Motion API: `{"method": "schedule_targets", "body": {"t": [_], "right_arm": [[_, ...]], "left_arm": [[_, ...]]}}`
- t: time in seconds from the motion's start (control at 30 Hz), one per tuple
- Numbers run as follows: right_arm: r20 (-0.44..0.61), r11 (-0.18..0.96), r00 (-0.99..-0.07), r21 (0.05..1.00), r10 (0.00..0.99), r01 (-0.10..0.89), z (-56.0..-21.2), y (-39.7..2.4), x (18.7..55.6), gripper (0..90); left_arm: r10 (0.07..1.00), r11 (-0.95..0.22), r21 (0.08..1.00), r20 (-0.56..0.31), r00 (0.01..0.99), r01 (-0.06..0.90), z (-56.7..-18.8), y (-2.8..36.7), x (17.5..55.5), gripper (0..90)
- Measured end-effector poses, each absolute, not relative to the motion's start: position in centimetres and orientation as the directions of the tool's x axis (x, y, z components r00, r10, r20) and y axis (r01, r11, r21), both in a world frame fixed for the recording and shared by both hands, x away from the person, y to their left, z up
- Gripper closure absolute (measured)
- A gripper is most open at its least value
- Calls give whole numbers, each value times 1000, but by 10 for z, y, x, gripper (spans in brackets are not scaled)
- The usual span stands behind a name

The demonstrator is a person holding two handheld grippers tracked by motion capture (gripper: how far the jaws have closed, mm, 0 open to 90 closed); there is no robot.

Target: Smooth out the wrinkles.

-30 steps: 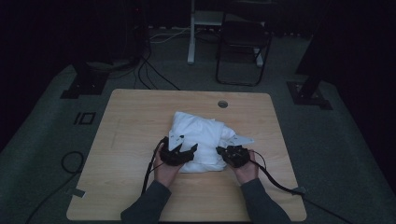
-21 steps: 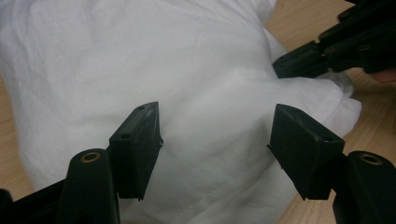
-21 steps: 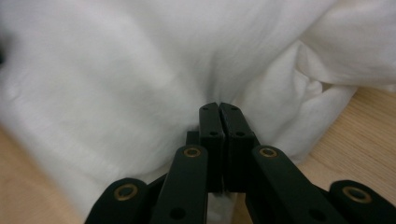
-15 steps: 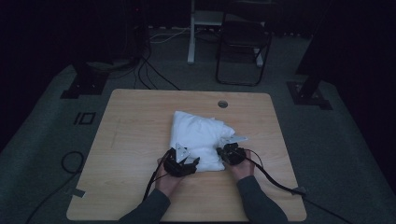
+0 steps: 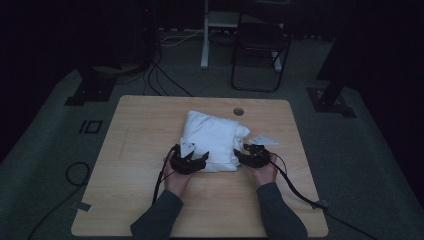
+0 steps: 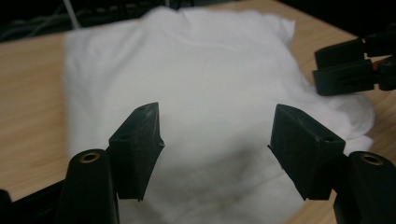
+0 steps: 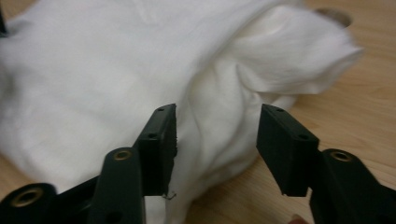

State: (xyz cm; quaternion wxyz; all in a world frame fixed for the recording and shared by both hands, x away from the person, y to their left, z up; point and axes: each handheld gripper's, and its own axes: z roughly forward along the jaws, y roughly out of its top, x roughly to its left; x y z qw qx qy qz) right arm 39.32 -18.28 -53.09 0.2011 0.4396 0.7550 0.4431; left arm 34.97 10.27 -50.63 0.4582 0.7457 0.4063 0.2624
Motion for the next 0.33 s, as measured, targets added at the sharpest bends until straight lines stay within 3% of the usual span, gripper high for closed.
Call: {"method": "schedule_targets", "body": {"t": [0.17,0.33], "right_arm": [[63,235,-536,852,842,468,-527,-200,373,430],[80,206,-521,859,850,468,-526,-215,364,415]], "left_arm": [[861,-257,903,51,506,345,-499,134,335,337],[893,-209,903,20,450,374,-498,162,335,337]]}}
